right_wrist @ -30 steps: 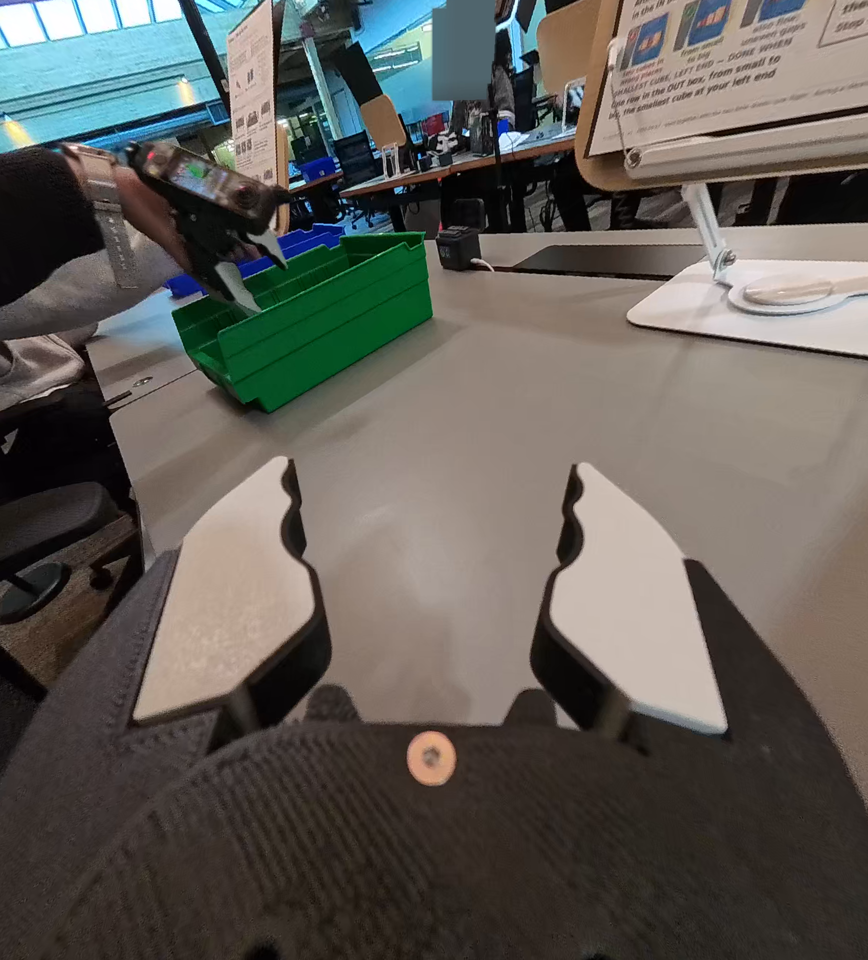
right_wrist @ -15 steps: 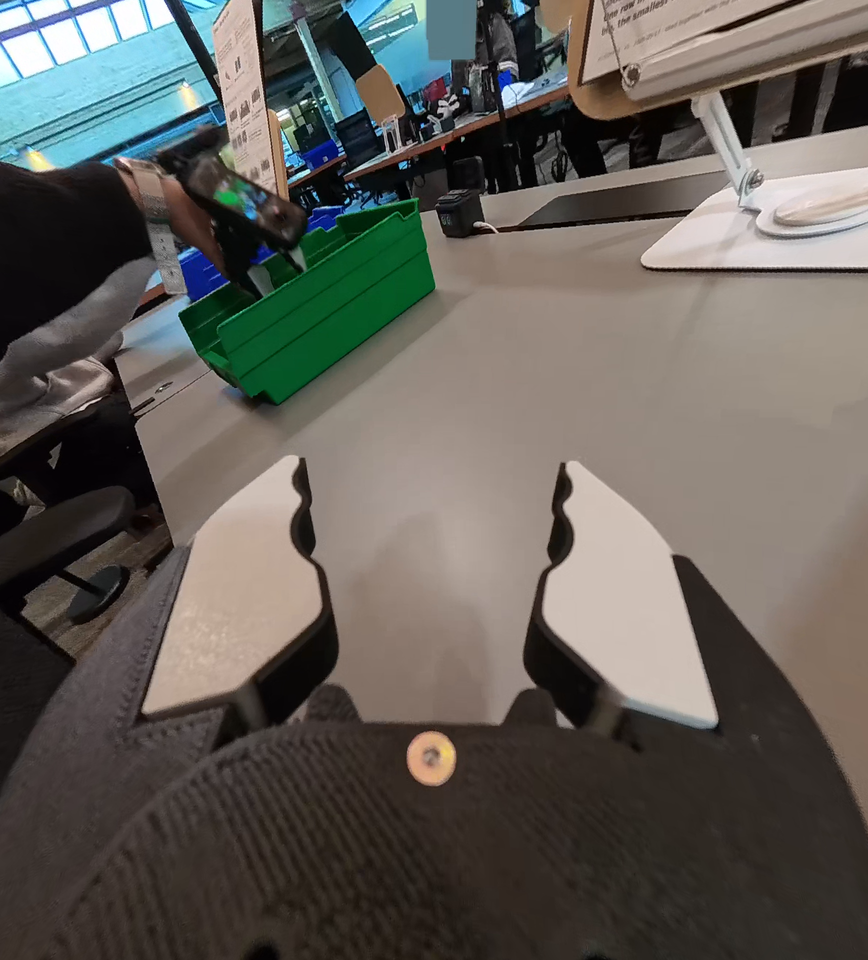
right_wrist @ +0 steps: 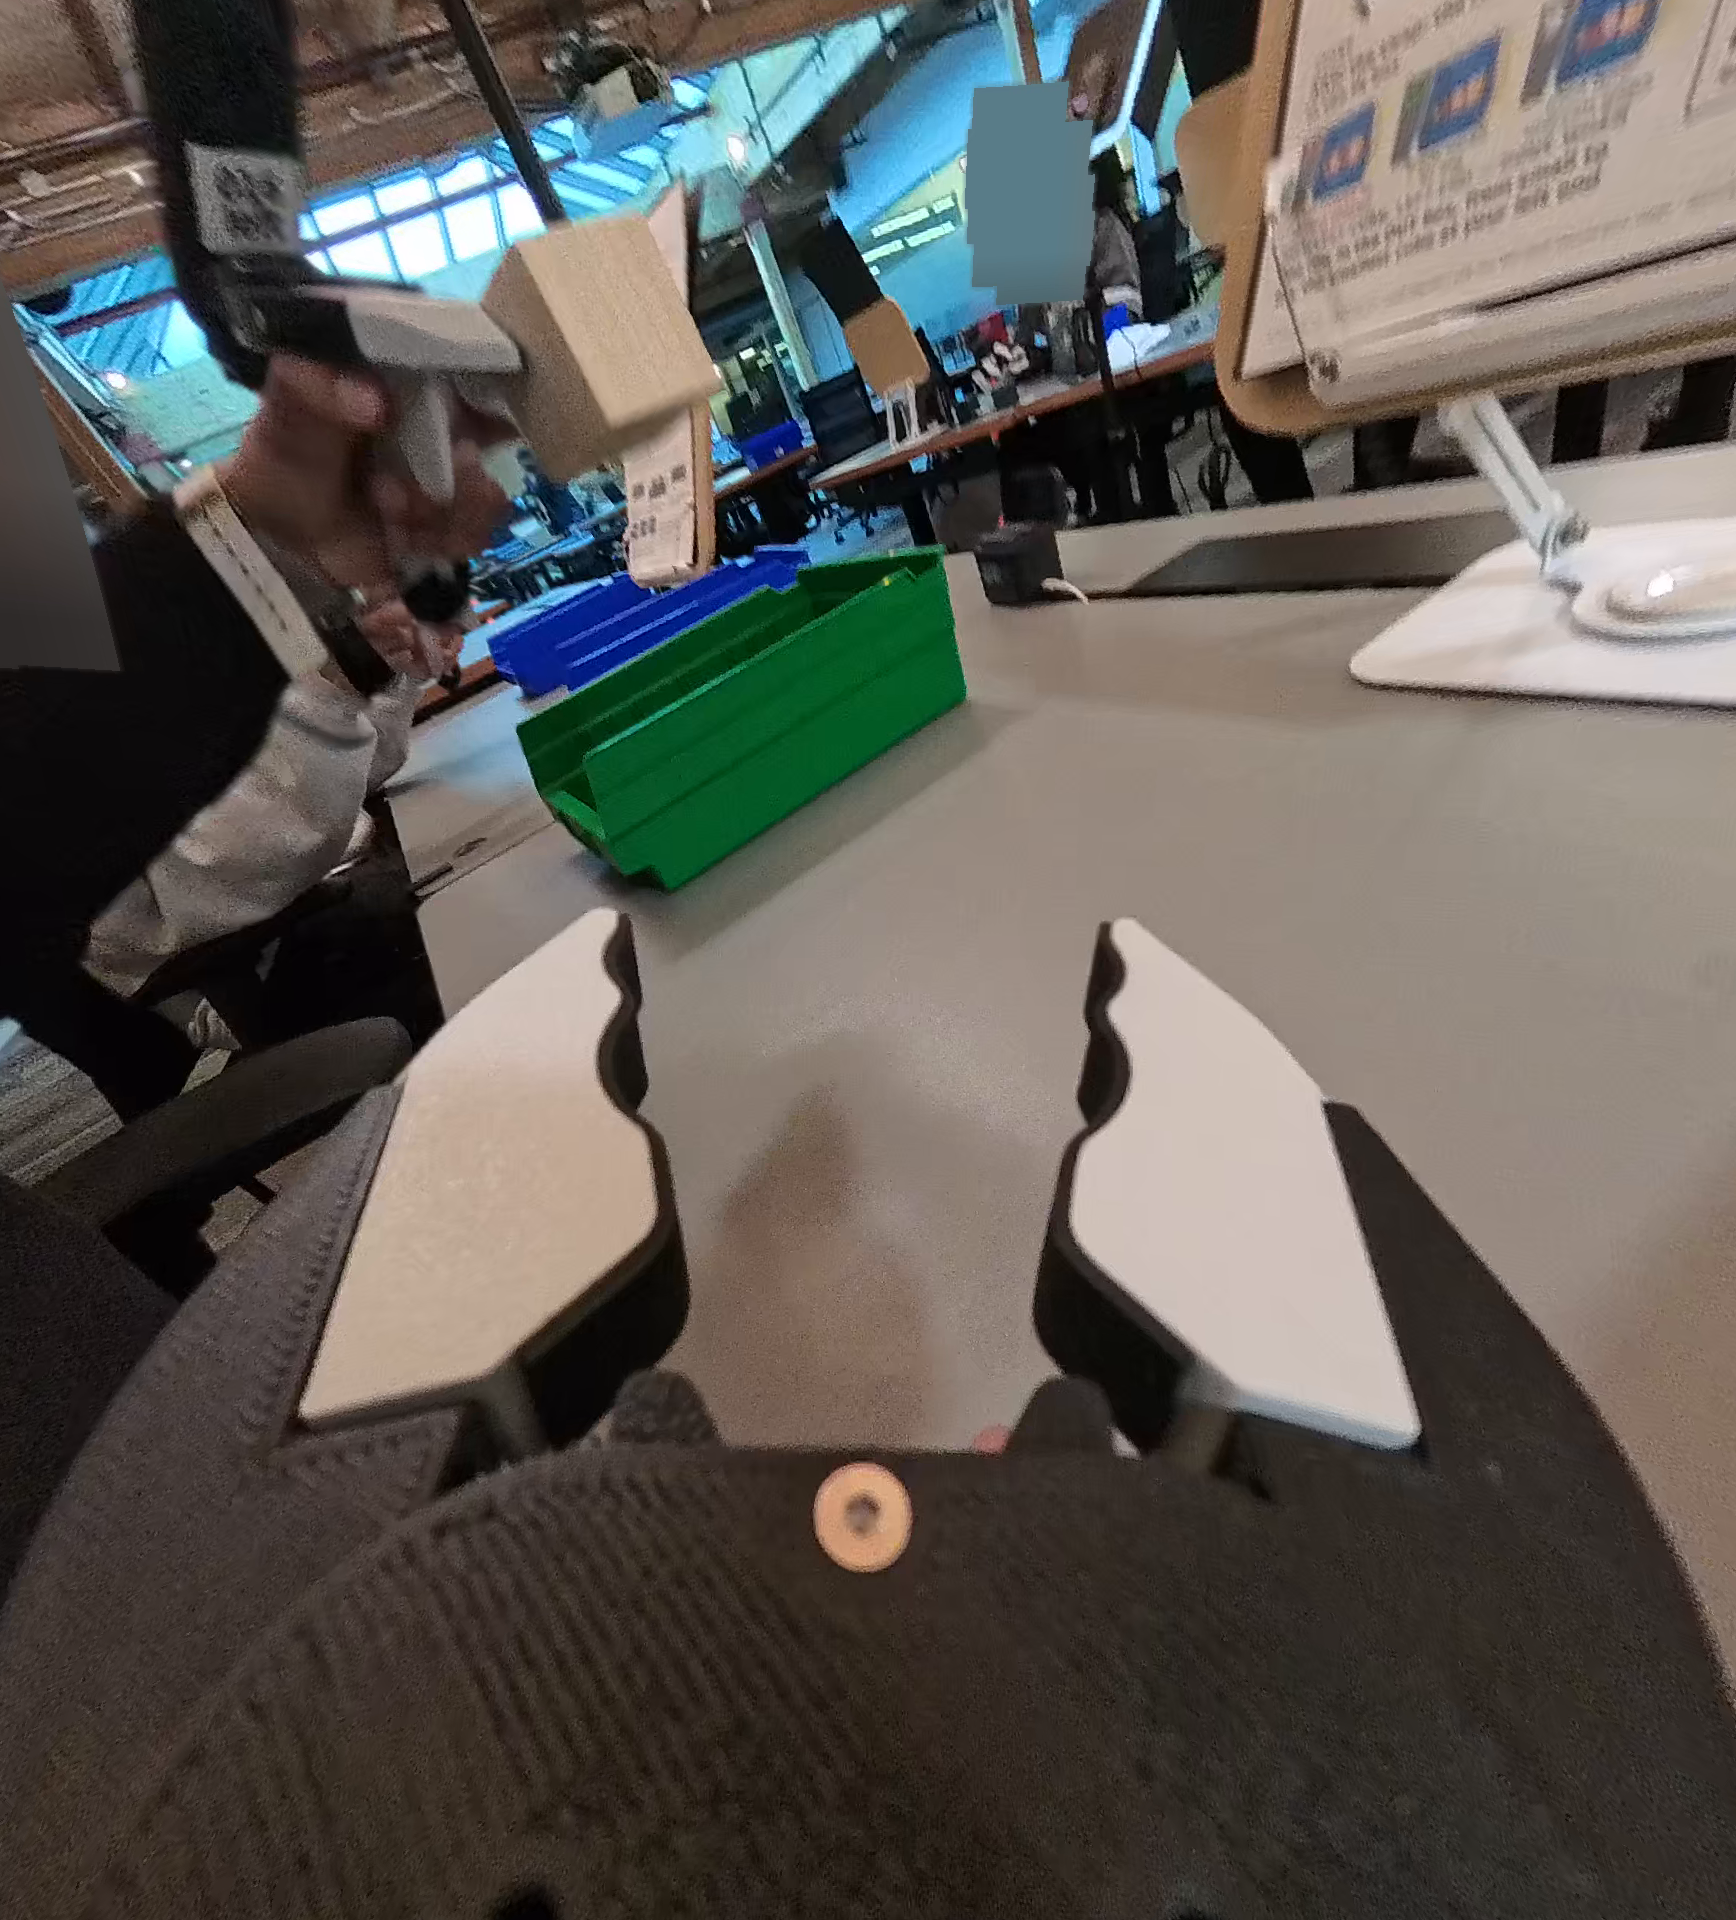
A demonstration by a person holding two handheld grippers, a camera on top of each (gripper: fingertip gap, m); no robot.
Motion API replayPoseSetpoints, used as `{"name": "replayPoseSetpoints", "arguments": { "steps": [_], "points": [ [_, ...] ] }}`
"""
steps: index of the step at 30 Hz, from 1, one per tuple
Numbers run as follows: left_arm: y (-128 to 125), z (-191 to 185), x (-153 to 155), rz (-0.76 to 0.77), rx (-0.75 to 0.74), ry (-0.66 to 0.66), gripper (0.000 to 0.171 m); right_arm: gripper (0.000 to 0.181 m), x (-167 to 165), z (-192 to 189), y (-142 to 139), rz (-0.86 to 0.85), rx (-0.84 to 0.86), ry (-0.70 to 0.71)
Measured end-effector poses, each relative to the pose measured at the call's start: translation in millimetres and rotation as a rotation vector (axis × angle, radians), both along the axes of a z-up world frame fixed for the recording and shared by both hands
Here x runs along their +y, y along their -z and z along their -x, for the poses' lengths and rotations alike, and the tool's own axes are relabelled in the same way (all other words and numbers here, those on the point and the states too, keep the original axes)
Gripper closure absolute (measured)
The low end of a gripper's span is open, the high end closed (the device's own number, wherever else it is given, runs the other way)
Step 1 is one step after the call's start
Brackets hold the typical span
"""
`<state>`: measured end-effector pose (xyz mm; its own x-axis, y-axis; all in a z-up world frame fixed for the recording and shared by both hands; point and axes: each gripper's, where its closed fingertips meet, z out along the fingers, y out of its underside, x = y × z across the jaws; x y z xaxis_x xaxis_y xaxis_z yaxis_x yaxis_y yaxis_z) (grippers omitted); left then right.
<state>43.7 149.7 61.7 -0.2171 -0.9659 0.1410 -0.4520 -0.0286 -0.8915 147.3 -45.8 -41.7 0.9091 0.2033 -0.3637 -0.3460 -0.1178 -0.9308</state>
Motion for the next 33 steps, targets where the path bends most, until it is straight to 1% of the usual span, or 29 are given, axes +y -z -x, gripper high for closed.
{"name": "replayPoseSetpoints", "arguments": {
  "steps": [2,4,5,7,8,10,11,13,15,17,19,20,23,25,30,33],
  "points": [
    [25,-19,-56,0.132,0.02,0.082,0.11,0.098,-6,0,-14,-0.051,-0.018,-0.008],
    [56,-35,-104,0.214,0.062,0.156,0.11,0.108,-13,0,-24,-0.088,-0.007,-0.042],
    [72,-42,-124,0.239,0.078,0.183,0.11,0.109,-15,0,-26,-0.09,0.017,-0.061],
    [97,-55,-156,0.316,0.091,0.213,0.11,0.103,-16,-2,-19,-0.049,0.101,-0.1],
    [105,-61,-168,0.372,0.088,0.22,0.11,0.102,-18,-1,-17,-0.041,0.155,-0.131],
    [114,-71,-184,0.494,0.051,0.207,0.11,0.102,-21,-2,-17,-0.042,0.249,-0.16],
    [119,-75,-189,0.54,0.046,0.199,0.11,0.102,-23,-3,-17,-0.043,0.277,-0.166],
    [133,-74,-197,0.573,0.103,0.211,0.11,0.102,-25,-4,-13,-0.028,0.277,-0.169],
    [143,-68,-201,0.541,0.123,0.237,0.11,0.105,-25,2,-2,0.028,0.214,-0.199],
    [150,-64,-204,0.543,0.139,0.25,0.11,0.106,-22,10,14,0.107,0.143,-0.233],
    [151,-61,-207,0.577,0.149,0.288,0.11,0.113,-21,22,25,0.15,0.128,-0.295],
    [153,-61,-207,0.587,0.156,0.296,0.11,0.113,-19,27,29,0.163,0.138,-0.318],
    [159,-61,-205,0.602,0.176,0.299,0.111,0.114,-16,34,40,0.2,0.136,-0.338],
    [160,-60,-205,0.62,0.181,0.31,0.111,0.127,-17,32,48,0.227,0.097,-0.337],
    [164,-60,-208,0.595,0.189,0.313,0.11,0.127,-20,32,53,0.252,0.093,-0.365],
    [161,-59,-204,0.609,0.148,0.282,0.111,0.127,-17,33,52,0.269,0.091,-0.378]
  ]
}}
